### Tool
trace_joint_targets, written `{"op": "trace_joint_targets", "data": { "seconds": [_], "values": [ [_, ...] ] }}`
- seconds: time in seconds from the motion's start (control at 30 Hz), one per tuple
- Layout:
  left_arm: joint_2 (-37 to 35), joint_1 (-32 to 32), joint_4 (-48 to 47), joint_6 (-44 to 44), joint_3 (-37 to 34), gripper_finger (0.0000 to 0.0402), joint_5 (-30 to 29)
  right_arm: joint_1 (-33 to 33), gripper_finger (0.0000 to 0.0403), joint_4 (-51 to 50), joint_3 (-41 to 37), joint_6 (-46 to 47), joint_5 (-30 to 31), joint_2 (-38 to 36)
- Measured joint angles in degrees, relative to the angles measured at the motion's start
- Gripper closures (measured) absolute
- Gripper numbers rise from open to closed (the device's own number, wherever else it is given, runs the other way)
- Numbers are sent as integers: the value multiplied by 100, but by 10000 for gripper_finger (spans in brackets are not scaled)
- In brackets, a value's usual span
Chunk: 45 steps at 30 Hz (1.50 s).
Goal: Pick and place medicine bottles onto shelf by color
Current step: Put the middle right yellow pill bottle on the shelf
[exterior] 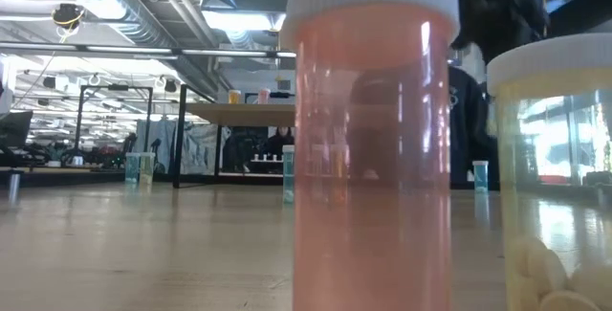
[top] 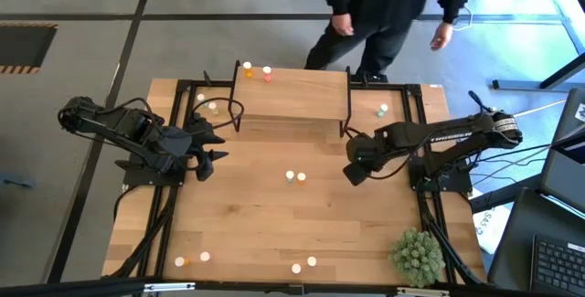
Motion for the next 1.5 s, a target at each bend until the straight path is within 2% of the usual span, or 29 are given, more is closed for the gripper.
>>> {"op": "trace_joint_targets", "data": {
  "seconds": [0.37,0.67,0.9,1.07,1.27,1.37,1.5],
  "values": [
    [1,-2,0,0,0,219,0,-522,289,-505,1816,-1083,660,-3],
    [0,61,48,2,0,219,-48,-1352,289,-546,2792,-2394,747,210],
    [0,356,413,331,0,219,-57,-1969,288,-722,4095,-3676,733,1160],
    [56,550,855,644,4,219,128,-2376,288,-1674,5544,-4246,711,2038],
    [137,728,922,708,8,219,416,-2736,288,-2513,6956,-4615,692,3015],
    [219,785,956,708,11,219,476,-2869,287,-2722,7329,-4748,692,3439],
    [344,852,949,710,3,219,568,-3032,287,-2782,7168,-4843,585,3700]
  ]
}}
